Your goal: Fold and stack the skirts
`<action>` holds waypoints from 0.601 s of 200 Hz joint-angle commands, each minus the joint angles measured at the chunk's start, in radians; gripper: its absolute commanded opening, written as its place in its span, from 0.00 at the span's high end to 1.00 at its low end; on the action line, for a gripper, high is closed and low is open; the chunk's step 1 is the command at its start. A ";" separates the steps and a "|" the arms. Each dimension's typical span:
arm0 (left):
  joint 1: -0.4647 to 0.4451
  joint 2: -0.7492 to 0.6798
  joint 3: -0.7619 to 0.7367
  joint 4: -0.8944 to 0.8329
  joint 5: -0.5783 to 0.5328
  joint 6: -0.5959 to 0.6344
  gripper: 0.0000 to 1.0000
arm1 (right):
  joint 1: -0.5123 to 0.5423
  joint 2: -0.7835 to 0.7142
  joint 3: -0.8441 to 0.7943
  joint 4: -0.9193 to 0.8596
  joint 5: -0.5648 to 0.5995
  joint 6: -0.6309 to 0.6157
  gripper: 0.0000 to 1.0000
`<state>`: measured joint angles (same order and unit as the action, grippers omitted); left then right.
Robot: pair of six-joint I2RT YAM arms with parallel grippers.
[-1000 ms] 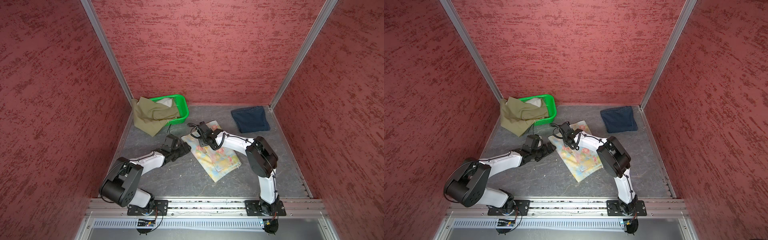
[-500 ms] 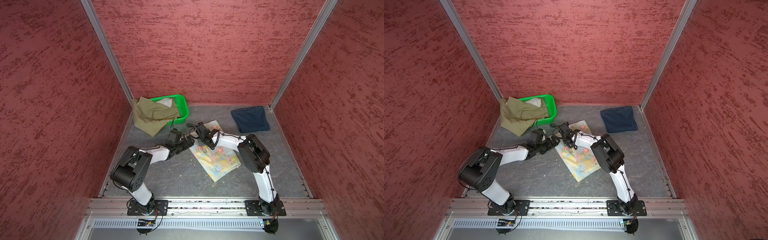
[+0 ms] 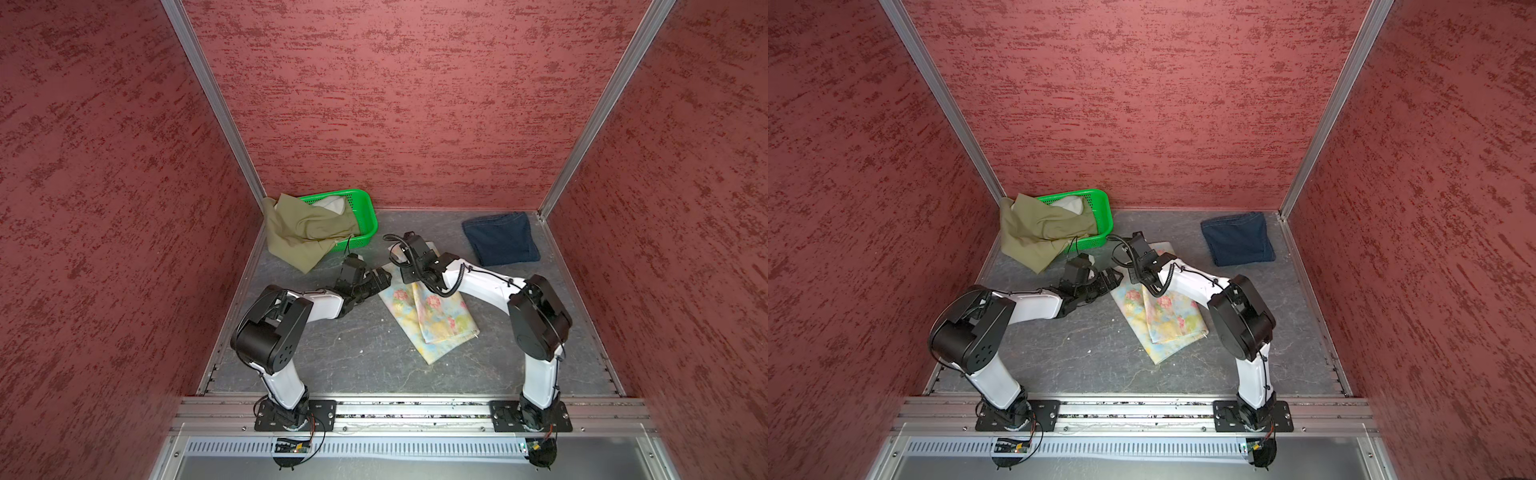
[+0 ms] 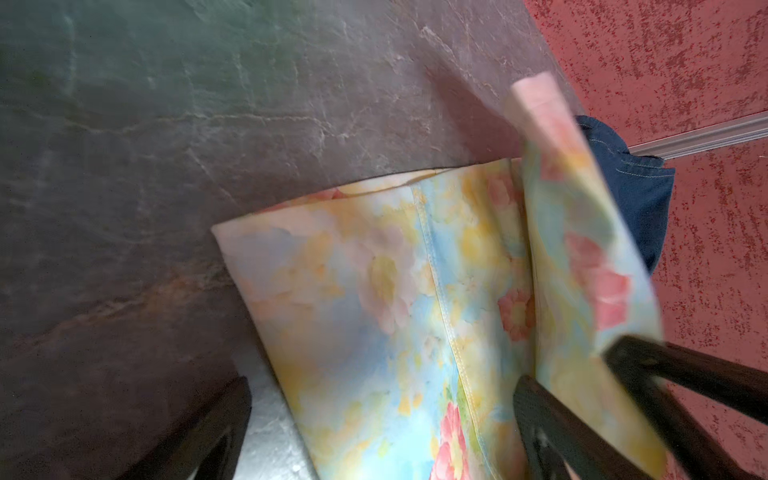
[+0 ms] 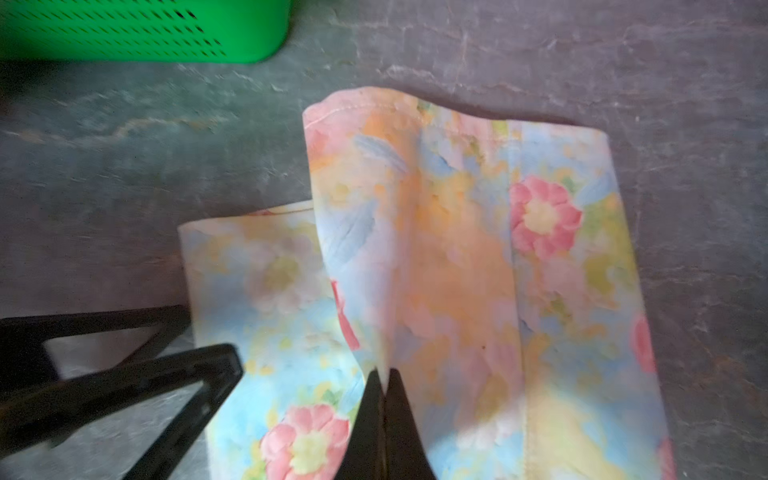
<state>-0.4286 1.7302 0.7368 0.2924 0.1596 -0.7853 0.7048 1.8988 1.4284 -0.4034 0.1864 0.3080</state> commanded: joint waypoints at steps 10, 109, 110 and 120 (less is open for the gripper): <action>-0.011 0.088 -0.068 -0.209 -0.012 -0.025 0.00 | 0.002 -0.096 -0.046 0.031 -0.101 0.024 1.00; 0.014 -0.010 -0.132 -0.216 -0.026 -0.020 0.01 | 0.115 -0.140 -0.140 0.051 -0.210 0.102 1.00; 0.015 -0.011 -0.133 -0.216 -0.027 -0.020 0.01 | 0.115 -0.140 -0.140 0.051 -0.210 0.102 1.00; 0.019 -0.018 -0.142 -0.214 -0.026 -0.022 0.01 | 0.125 -0.136 -0.151 0.059 -0.216 0.115 1.00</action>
<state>-0.4236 1.6722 0.6674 0.3119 0.1505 -0.7887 0.8043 1.7744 1.2938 -0.3847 0.0036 0.3832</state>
